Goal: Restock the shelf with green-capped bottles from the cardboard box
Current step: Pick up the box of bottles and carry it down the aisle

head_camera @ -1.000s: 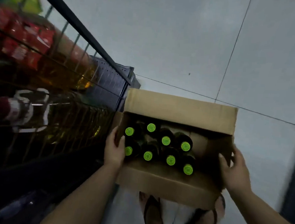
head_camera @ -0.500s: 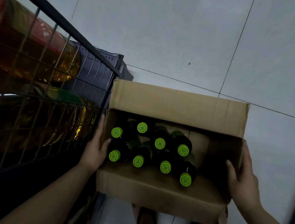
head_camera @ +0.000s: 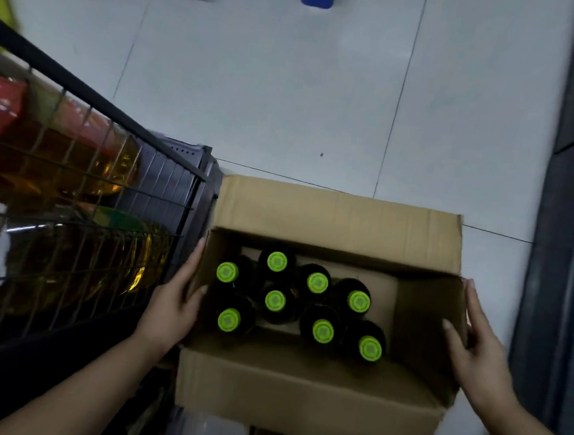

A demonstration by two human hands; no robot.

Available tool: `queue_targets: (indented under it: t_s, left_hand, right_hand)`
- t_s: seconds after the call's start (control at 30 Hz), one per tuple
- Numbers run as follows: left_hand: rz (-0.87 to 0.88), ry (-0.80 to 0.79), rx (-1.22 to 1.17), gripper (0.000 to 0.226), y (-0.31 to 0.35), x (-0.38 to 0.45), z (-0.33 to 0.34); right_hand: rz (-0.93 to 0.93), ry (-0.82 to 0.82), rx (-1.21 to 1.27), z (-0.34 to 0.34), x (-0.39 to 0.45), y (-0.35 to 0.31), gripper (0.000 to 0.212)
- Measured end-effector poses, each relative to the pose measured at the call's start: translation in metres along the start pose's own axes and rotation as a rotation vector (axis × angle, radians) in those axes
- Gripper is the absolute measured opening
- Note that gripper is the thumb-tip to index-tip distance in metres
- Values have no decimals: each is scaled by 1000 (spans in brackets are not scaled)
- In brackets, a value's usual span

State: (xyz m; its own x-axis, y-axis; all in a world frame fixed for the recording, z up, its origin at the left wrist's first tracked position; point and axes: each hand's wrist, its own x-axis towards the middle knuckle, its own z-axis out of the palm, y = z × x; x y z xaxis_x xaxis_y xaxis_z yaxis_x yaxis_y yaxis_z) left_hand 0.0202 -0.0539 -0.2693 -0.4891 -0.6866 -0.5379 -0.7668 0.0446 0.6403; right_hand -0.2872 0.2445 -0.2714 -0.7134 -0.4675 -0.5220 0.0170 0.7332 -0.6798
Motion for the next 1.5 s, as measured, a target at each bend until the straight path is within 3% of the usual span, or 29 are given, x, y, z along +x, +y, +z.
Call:
queue_targets:
  t_s: [0.13,0.33,0.53,0.7,0.93,1.2,1.4,1.5]
  left_hand:
    - [81,-42,-43,79,65,-36,-18]
    - [138,4,-78,78,170,-120,-70]
    - [256,145,-130,81,289,-229,-144]
    - [301,229,-120,77,350,-314,-198]
    - [272,271,-201,77,362,-395,-238]
    - [189,393,-278,77,343,-445,-251]
    - [58,565,-354,78,330,-485,-234]
    - [-22,732,-496,73,327,-517,-203]
  right_hand:
    - [-5,72,57,-62,-34,-26,74]
    - [-115,143,67,-174,-112,-116,72]
    - [-148,207,221,-276,-223,-213,68]
    - [-189,241,217,-335,-301,-267,67]
    - [-276,166,150,-376,-349,-330,66]
    - [-386,38,142,-361,-344,-376,66]
    - [-496,-160,-36,-344,-302,-416,65]
    - [-589,-311,-179,-331,-274,-454,65]
